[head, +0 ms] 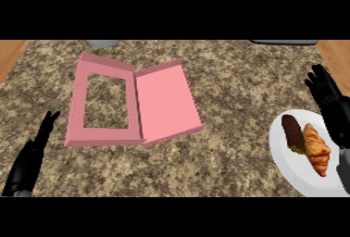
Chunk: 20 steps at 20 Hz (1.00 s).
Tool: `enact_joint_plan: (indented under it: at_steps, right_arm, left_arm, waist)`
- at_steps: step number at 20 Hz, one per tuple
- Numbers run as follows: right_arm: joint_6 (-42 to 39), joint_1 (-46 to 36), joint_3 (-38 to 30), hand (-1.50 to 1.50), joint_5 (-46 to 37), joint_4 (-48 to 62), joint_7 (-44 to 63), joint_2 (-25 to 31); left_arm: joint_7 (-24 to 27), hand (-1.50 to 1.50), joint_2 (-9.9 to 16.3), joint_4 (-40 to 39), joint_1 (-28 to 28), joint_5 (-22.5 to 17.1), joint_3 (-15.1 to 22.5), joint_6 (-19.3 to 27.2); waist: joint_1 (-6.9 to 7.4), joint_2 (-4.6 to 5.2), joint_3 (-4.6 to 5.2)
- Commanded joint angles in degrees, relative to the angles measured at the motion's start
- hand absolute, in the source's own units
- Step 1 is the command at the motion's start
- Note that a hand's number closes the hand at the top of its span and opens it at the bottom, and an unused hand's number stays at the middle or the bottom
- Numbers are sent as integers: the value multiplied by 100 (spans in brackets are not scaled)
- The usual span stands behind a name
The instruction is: Pick the croissant from the plate and place it in the cardboard box
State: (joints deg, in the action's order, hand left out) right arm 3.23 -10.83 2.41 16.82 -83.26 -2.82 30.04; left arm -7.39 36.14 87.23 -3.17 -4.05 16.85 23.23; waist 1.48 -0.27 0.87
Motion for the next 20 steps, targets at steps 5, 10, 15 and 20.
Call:
enact_joint_plan:
  at_steps: [5, 10, 15, 20]
  right_arm:
    - [-2192, 12, -64, -150, 99, 1077, -582, 1127]
    - [-1718, 522, 1154, -150, -2823, 592, -1604, 2510]
    - [-2411, 711, 319, -150, -1769, 2526, -4323, 2092]
    - [-2199, -209, 503, -150, -2799, 3287, -5109, 2510]
  left_arm:
    - [310, 0, 51, -611, 538, -3, -721, 37]
    - [244, 0, 39, -511, 445, -115, -681, -21]
    - [284, 0, -67, -778, 706, -55, -723, -141]
    - [524, 0, -266, -1157, 922, -114, -803, -337]
  waist:
    - [-144, 69, -92]
    - [-170, 91, -103]
    - [-119, 72, -112]
    - [-17, 78, -99]
